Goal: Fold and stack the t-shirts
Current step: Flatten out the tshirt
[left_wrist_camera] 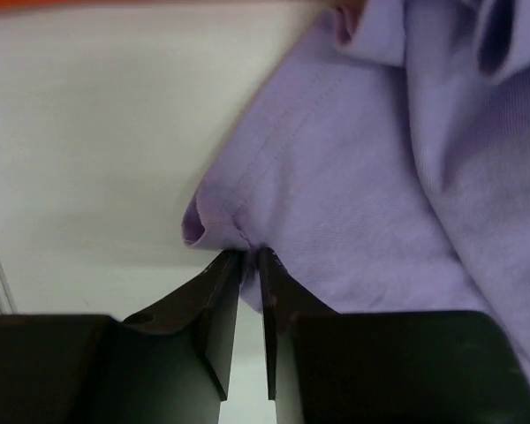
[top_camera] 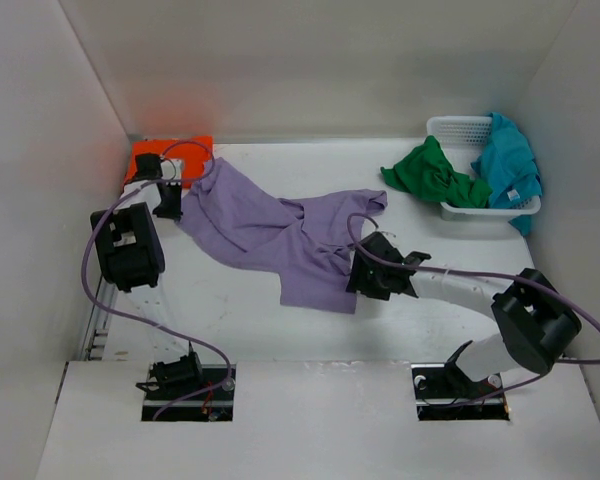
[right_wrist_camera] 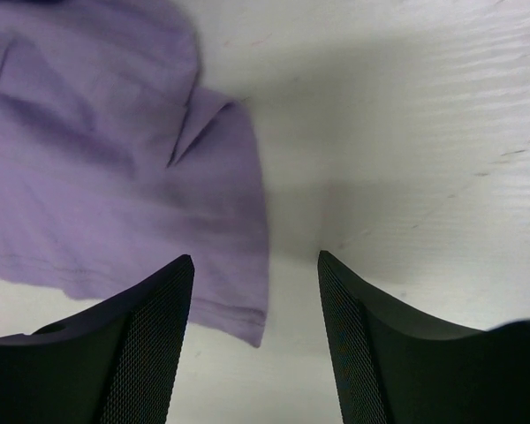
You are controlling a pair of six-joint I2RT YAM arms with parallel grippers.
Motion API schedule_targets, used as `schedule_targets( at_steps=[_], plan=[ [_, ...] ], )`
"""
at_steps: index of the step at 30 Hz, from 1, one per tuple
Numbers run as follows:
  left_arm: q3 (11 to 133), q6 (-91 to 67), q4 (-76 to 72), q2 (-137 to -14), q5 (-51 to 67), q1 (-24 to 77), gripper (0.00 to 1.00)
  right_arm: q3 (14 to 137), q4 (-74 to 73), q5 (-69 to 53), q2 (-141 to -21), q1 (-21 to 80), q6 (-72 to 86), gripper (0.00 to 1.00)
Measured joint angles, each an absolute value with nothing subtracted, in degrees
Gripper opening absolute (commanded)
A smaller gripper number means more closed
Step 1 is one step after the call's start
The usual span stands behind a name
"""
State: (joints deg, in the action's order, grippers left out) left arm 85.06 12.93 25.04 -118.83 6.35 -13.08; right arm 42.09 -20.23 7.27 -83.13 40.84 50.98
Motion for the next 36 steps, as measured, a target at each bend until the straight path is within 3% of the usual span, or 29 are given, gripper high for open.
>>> schedule_targets(
  at_steps=[10,12,16,22,25,28,33,36],
  plan=[
    [71.2,14.04,29.04,-107.35,7.22,-12.97,0.08,41.95,-19.84,0.16,-83.79,45.52,51.7,0.56],
    [69.01,14.28,30.24,-104.9,7.35,-12.99,0.08,42.17,-19.07,-0.69,-84.71,46.13,52.4,0.43],
    [66.35,14.59,31.33,-101.43,7.46,-13.04,0.08,42.44,-15.29,-3.68,-88.09,46.87,53.84,0.02],
    [65.8,14.87,32.69,-100.6,7.6,-13.17,0.03,41.52,-11.42,-7.62,-89.12,45.56,55.09,0.0],
    [69.82,15.29,35.88,-100.99,7.6,-13.17,0.0,42.92,-14.22,-7.94,-88.88,39.99,52.27,0.0],
    [84.79,15.42,41.23,-104.97,7.64,-12.34,0.0,55.09,-23.64,-7.16,-91.83,28.97,46.44,0.0],
    [124.7,14.98,42.68,-115.96,8.21,-9.04,0.0,99.88,-34.0,-1.39,-101.89,16.34,34.96,0.0],
    [137.58,14.52,40.05,-115.81,8.16,-6.96,0.0,122.76,-36.88,3.11,-103.26,13.23,29.76,0.0]
  ],
)
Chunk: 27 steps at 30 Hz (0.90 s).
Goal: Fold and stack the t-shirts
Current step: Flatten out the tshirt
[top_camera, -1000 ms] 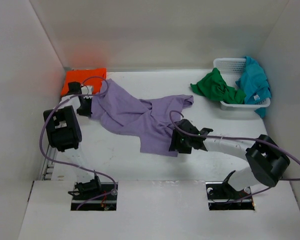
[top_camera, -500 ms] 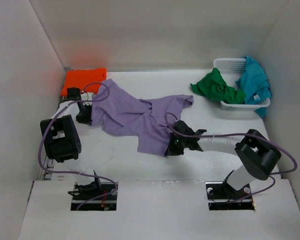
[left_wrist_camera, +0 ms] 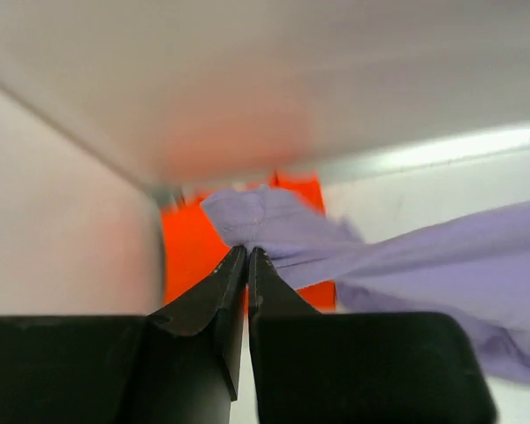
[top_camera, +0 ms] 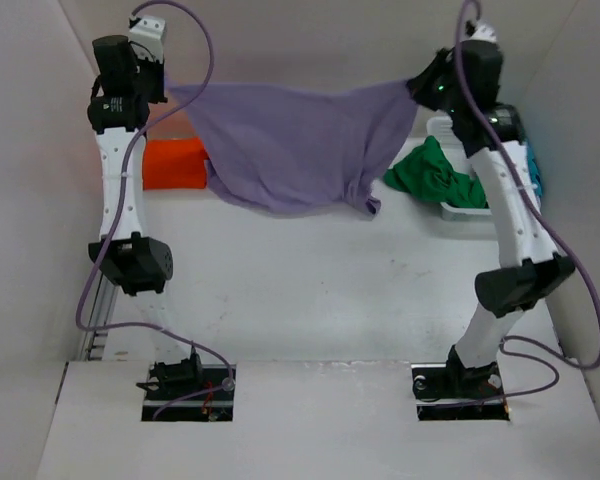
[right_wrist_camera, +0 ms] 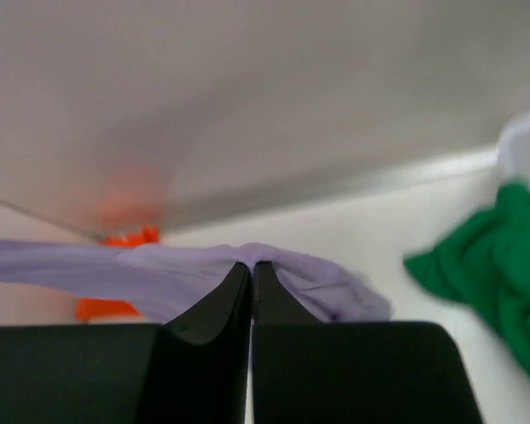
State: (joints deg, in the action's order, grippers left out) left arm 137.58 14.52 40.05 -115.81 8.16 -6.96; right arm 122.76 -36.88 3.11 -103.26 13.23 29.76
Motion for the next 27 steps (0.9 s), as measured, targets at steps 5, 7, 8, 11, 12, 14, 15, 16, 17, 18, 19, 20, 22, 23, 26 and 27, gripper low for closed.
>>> schedule_targets(
  at_steps=[5,7,8,11,12,14,15,16,17,18,19,20,22,23,26,27],
  plan=[
    [127.92,14.37,33.39,-102.28,8.16,-5.21,0.01,125.82,-36.93,7.73,-90.37,13.65,25.02,0.0],
    [120.95,14.57,32.51,-96.82,8.19,-5.34,0.02,117.3,-36.34,8.62,-82.72,14.41,24.43,0.0],
    [117.6,14.74,32.42,-94.54,8.25,-5.52,0.02,112.07,-36.34,9.06,-78.98,14.79,24.36,0.0],
    [107.31,15.9,32.6,-89.41,8.45,-6.39,0.04,95.96,-35.99,10.85,-69.71,16.29,25.47,0.0],
    [104.16,16.56,33.12,-88.29,8.45,-6.68,0.04,89.65,-36.14,11.46,-66.87,17.04,26.33,0.0],
    [97.34,18.2,35.05,-86.37,8.38,-7.16,0.04,77.49,-37.36,12.29,-62.15,18.72,29.08,0.0],
    [93.78,19.0,36.45,-85.54,8.34,-7.27,0.04,71.75,-38.17,12.47,-59.94,19.68,30.87,0.0],
    [90.3,19.64,38.0,-84.86,8.32,-7.42,0.04,66.11,-39.94,12.56,-57.65,20.75,32.93,0.0],
    [86.74,20.27,39.59,-84.23,8.38,-7.42,0.04,60.84,-42.02,12.56,-55.2,22.02,35.18,0.0],
    [83.55,20.91,41.17,-83.7,8.4,-7.4,0.04,56.93,-44.1,12.56,-52.9,23.2,37.19,0.0],
    [79.79,21.67,42.65,-82.91,8.36,-7.4,0.05,53.17,-46.44,12.6,-50.19,24.84,39.75,0.0],
    [76.05,22.55,44.42,-82.04,8.21,-7.4,0.05,50.28,-48.58,12.67,-47.59,26.41,42.3,0.0],
    [69.43,24.1,47.64,-80.16,7.88,-7.49,0.05,45.82,-52.05,12.73,-42.54,30.76,48.01,0.0],
    [66.32,24.8,49.23,-79.09,7.57,-7.64,0.05,43.99,-53.54,12.67,-40.62,33.85,51.2,0.0],
    [59.75,26.48,53.17,-76.01,6.44,-8.45,0.06,40.82,-56.38,12.47,-38.63,43.05,59.16,0.0],
    [58.22,26.96,54.15,-75.0,5.93,-8.82,0.07,40.23,-56.82,12.43,-39.29,45.93,61.56,0.0]
  ],
)
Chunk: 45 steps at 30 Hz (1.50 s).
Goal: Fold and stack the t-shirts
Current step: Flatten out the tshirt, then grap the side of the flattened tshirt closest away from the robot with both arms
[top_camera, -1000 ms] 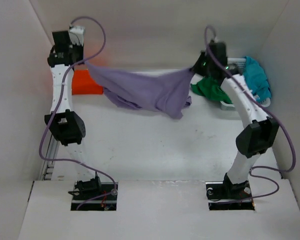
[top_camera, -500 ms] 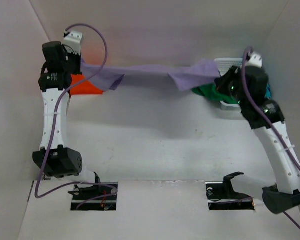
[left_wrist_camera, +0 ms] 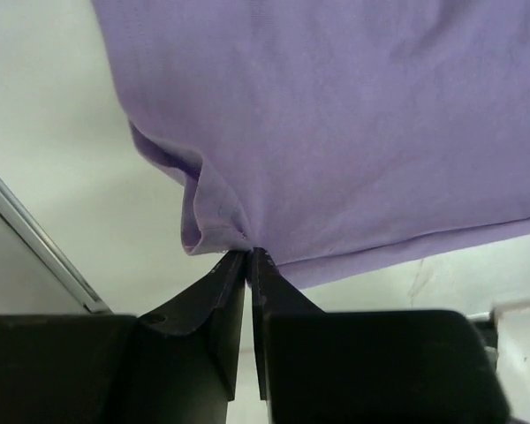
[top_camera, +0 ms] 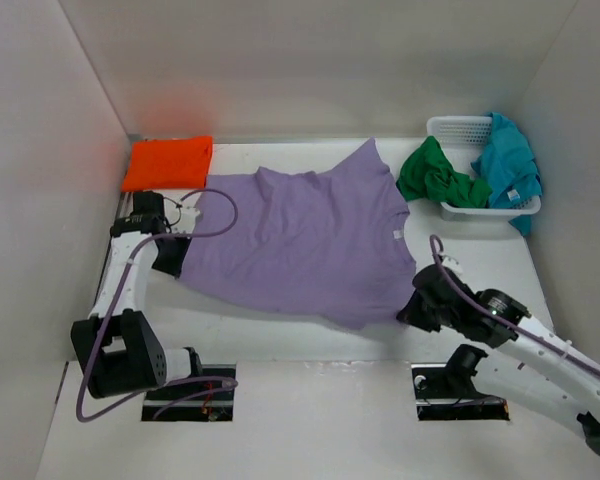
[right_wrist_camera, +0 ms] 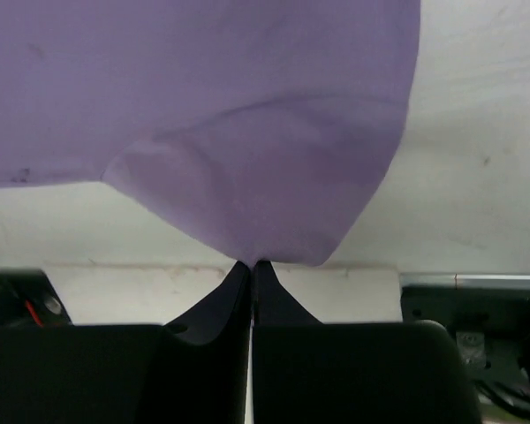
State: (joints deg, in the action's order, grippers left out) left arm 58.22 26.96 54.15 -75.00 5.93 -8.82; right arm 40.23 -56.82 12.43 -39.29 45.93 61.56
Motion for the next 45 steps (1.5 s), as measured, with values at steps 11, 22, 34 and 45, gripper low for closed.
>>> schedule_targets(
  at_steps=[11,22,34,45],
  plan=[
    [53.52,29.02,56.25,-71.68,3.2,-9.67,0.1,41.01,-56.03,11.73,-47.99,43.75,62.57,0.0],
    [63.92,28.03,45.45,-83.07,3.55,-9.23,0.14,47.77,-37.47,5.45,-66.11,22.31,41.36,0.0],
    [40.36,63.0,51.22,-63.79,5.56,-1.32,0.43,46.98,-32.95,2.28,-67.81,23.62,38.5,0.0],
    [36.03,76.82,44.62,-71.13,-3.95,7.92,0.58,43.53,-30.65,1.67,-63.81,22.41,38.54,0.0]
  ],
)
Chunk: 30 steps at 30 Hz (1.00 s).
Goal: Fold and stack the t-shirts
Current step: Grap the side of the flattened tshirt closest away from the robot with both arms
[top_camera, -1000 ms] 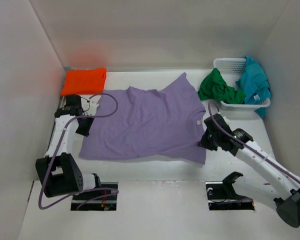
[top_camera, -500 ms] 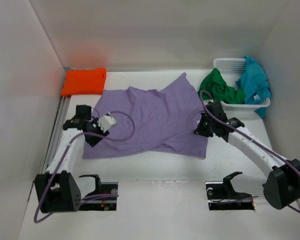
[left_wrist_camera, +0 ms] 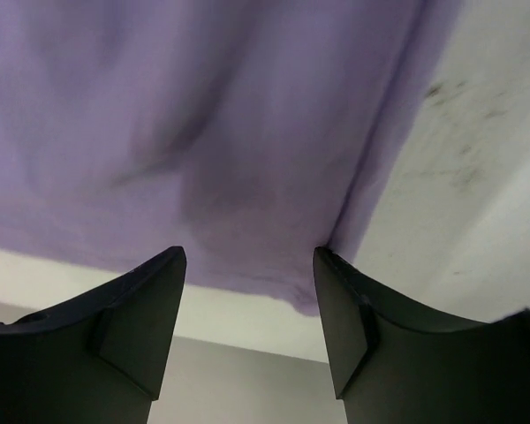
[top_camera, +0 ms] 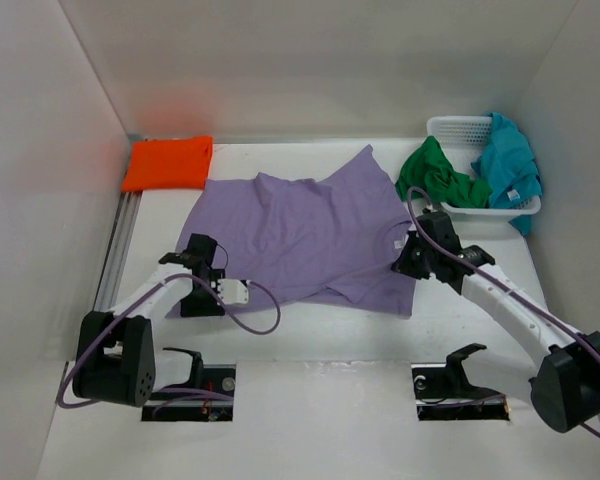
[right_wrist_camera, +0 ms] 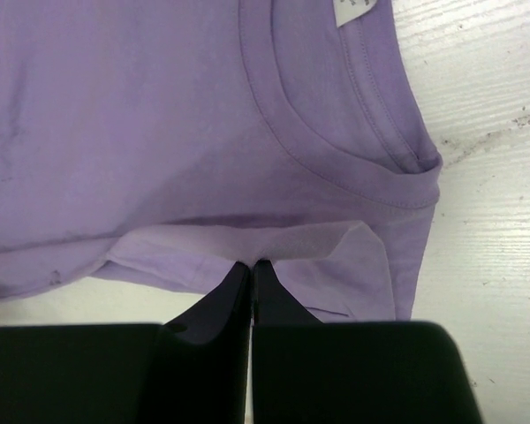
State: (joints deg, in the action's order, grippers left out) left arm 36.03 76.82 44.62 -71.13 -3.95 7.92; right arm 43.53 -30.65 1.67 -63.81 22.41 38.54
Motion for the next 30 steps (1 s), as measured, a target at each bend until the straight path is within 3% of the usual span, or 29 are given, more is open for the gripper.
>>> schedule_targets(
  at_steps=[4,9,12,19,30],
  plan=[
    [33.3,78.13,43.51,-72.44,-6.37,11.6,0.49,42.48,-30.17,1.41,-63.59,21.43,38.52,0.01],
    [32.14,77.8,43.11,-72.99,-9.26,12.1,0.17,42.17,-29.54,0.49,-61.87,18.22,38.54,0.01],
    [32.64,77.52,42.09,-74.17,-10.59,11.05,0.06,42.17,-29.26,-0.1,-61.56,17.3,38.41,0.01],
    [40.03,71.53,39.55,-78.61,-6.02,6.13,0.01,42.94,-29.28,-0.56,-62.13,17.04,37.87,0.0],
    [58.7,67.05,40.07,-86.02,-0.75,2.52,0.01,51.2,-27.83,-0.6,-73.32,15.2,33.36,0.0]
  ],
)
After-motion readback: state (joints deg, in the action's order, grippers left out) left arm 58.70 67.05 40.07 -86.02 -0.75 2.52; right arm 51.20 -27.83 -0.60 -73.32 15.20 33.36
